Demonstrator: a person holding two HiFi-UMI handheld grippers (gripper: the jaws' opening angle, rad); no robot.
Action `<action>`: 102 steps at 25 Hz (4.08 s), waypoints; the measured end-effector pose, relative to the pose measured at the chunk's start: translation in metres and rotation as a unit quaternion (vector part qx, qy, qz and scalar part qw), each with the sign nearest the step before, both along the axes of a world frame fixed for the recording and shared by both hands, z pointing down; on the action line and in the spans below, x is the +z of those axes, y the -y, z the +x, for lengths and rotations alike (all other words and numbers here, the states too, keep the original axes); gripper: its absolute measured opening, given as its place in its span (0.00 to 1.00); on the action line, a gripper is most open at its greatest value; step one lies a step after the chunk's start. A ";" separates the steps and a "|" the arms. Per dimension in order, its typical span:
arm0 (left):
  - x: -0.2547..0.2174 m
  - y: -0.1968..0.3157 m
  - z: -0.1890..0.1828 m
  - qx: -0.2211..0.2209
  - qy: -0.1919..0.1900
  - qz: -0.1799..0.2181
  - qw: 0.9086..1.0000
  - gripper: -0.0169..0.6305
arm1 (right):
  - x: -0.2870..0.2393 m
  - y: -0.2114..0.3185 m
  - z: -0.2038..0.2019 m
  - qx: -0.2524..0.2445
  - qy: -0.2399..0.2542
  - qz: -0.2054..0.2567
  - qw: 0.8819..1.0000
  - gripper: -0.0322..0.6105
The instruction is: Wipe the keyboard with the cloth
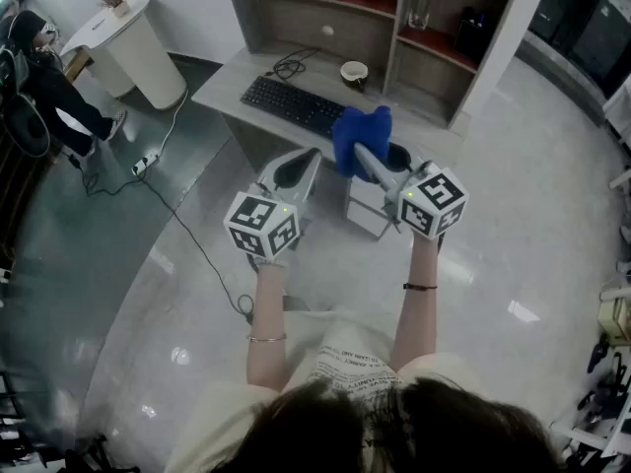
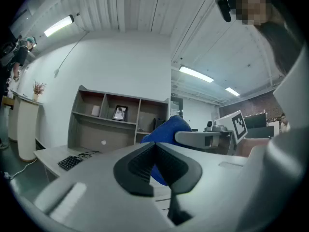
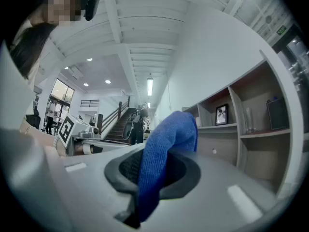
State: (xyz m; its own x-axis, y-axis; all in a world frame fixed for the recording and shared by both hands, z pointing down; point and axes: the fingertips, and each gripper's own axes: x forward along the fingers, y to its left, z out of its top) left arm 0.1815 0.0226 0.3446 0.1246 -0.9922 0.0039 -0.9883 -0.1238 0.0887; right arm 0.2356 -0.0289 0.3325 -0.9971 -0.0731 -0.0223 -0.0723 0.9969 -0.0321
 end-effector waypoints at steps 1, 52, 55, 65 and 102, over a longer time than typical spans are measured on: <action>0.000 0.001 0.000 0.000 0.000 0.000 1.000 0.03 | 0.000 0.001 0.000 0.000 -0.001 0.000 1.000 0.14; 0.044 0.068 -0.072 0.087 -0.027 -0.063 0.994 0.03 | 0.045 0.070 -0.049 0.120 -0.026 -0.067 0.990 0.14; 0.046 0.073 -0.078 0.098 -0.027 -0.064 0.993 0.03 | 0.048 0.071 -0.055 0.129 -0.027 -0.068 0.989 0.14; 0.050 0.086 -0.101 0.141 -0.025 -0.068 0.987 0.03 | 0.051 0.077 -0.074 0.170 -0.027 -0.070 0.983 0.14; 0.080 0.146 -0.130 0.219 -0.069 -0.087 0.969 0.03 | 0.092 0.126 -0.102 0.214 -0.065 -0.112 0.968 0.14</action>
